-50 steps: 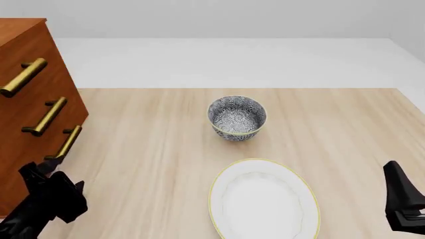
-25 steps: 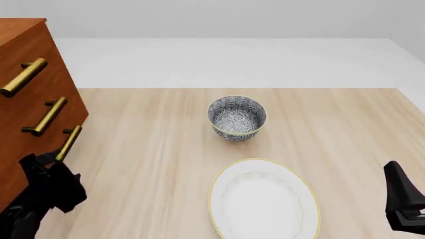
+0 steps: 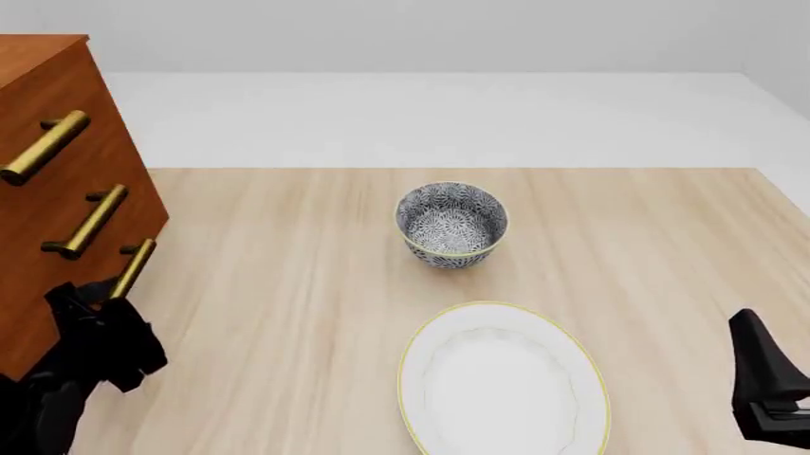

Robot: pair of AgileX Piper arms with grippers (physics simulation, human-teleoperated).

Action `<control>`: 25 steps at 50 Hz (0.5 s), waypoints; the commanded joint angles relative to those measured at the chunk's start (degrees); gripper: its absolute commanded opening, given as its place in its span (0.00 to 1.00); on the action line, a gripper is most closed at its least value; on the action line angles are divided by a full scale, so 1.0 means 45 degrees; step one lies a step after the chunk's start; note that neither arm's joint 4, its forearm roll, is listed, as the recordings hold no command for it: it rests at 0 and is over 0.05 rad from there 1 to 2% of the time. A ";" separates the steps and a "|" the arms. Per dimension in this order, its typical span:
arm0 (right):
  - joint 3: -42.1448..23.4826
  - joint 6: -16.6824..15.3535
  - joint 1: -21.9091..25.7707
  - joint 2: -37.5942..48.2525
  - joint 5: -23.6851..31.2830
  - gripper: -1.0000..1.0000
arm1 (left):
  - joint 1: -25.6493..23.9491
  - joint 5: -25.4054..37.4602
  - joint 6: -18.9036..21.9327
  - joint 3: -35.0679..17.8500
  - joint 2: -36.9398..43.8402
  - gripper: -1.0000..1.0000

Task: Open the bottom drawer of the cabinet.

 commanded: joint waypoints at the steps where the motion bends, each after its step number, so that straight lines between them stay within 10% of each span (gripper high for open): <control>1: 0.0013 0.0008 -0.0015 0.0000 0.0012 1.00 | 0.0281 -0.0034 0.0234 -0.0425 0.0583 1.00; 25: 0.0027 0.0044 -0.0046 0.0000 0.0009 1.00 | 0.0921 0.0188 0.0736 -0.1027 0.1107 1.00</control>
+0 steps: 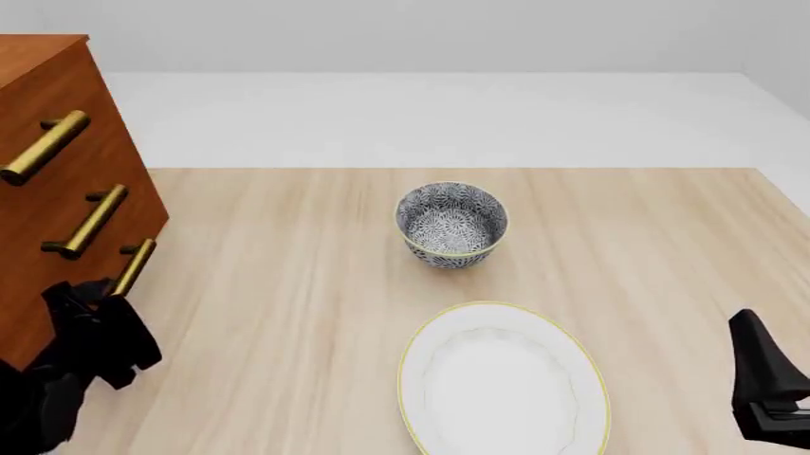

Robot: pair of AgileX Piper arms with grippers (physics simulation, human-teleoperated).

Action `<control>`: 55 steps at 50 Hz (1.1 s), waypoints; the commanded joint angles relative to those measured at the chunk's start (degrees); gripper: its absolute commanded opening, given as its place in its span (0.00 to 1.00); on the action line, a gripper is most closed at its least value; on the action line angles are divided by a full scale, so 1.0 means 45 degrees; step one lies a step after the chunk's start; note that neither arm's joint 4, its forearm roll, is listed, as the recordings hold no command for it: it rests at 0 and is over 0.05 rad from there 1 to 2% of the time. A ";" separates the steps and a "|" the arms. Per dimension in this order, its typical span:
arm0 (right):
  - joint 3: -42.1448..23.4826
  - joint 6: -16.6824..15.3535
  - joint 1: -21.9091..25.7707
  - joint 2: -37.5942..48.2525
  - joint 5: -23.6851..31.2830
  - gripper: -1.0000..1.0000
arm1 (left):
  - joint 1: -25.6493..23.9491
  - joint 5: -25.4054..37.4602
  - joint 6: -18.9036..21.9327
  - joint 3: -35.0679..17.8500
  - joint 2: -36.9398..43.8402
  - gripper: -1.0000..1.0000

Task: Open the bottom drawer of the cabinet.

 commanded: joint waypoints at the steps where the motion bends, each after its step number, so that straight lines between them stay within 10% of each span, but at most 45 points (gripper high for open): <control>1: 0.0030 0.0012 -0.0017 0.0000 -0.0024 1.00 | 0.0261 0.0250 0.0201 -0.0348 0.0099 1.00; 15: 0.0045 0.0021 -0.0024 0.0001 -0.0028 1.00 | 0.0400 0.0242 0.0342 -0.0457 0.0237 1.00; 16: 0.0042 0.0020 -0.0029 0.0001 -0.0027 1.00 | 0.0375 0.0233 0.0318 -0.0452 0.0197 0.00; 55: -0.0005 0.0092 -0.0037 -0.0001 -0.0041 1.00 | -0.1453 0.1091 0.0093 -0.0601 -0.0996 0.00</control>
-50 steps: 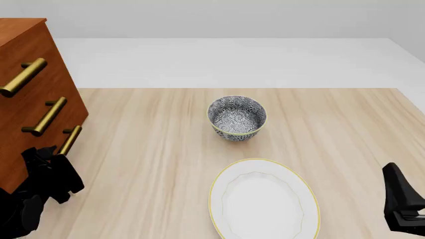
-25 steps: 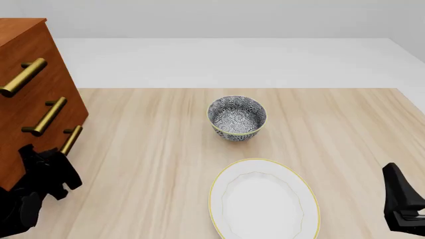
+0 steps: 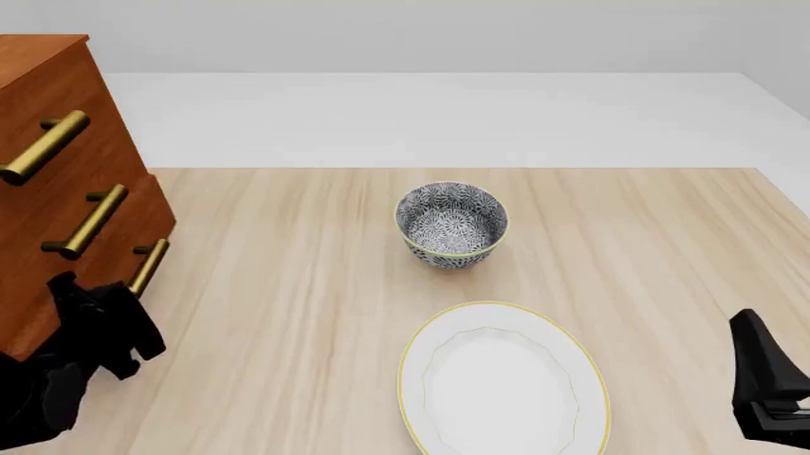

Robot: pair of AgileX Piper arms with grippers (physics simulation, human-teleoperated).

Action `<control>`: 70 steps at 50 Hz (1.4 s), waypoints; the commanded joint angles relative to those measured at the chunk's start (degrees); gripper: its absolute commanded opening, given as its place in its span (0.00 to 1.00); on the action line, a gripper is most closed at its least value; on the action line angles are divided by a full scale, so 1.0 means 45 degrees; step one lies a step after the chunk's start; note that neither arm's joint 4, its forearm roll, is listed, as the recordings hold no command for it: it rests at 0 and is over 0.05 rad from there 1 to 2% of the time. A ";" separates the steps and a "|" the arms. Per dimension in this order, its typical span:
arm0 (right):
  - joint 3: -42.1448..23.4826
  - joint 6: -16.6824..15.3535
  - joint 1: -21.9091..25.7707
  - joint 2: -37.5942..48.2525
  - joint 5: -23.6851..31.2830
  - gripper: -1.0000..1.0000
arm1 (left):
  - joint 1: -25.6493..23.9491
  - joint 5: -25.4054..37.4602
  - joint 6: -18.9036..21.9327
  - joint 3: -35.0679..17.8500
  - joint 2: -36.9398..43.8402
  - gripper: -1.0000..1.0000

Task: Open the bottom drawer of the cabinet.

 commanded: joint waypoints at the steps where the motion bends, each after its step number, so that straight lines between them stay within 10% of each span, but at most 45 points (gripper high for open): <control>1: -0.0022 0.0015 -0.0006 0.0000 0.0007 1.00 | -0.1132 0.0196 0.0160 -0.0265 -0.0446 0.00; 70: -0.0031 0.0083 -0.0045 0.0000 -0.0004 1.00 | -0.4640 0.1020 0.0395 -0.1092 -0.1032 0.00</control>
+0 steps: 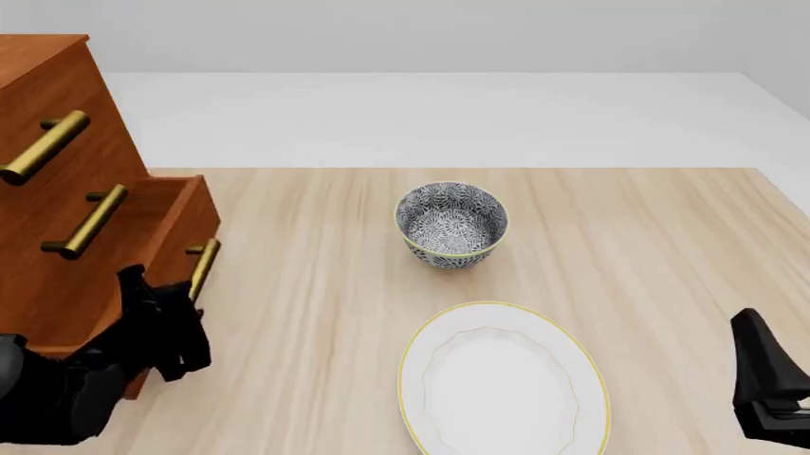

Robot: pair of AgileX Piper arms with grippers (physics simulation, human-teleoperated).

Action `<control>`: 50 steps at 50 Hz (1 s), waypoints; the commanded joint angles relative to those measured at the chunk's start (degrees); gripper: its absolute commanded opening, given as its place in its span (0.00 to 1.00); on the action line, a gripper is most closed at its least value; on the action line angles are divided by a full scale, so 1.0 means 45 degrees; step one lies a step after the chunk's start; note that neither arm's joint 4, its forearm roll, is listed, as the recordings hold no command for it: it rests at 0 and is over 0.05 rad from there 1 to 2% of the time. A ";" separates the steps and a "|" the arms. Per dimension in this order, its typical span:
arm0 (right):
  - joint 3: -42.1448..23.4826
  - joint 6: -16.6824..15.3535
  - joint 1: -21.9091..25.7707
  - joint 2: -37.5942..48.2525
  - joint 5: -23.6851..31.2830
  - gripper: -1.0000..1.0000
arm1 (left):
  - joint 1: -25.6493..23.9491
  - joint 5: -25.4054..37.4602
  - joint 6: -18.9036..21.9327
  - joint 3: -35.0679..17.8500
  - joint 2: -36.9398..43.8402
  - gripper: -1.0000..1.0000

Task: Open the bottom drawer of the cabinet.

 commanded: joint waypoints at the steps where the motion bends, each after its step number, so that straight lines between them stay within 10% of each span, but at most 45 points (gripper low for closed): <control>1: -0.0043 -0.0004 -0.0001 0.0000 0.0042 1.00 | -0.1601 -0.0287 0.0241 -0.1303 0.0020 0.00; 50: 0.0002 0.0014 -0.0017 0.0000 0.0003 1.00 | -0.3135 -0.0076 0.0362 -0.1596 0.0042 0.00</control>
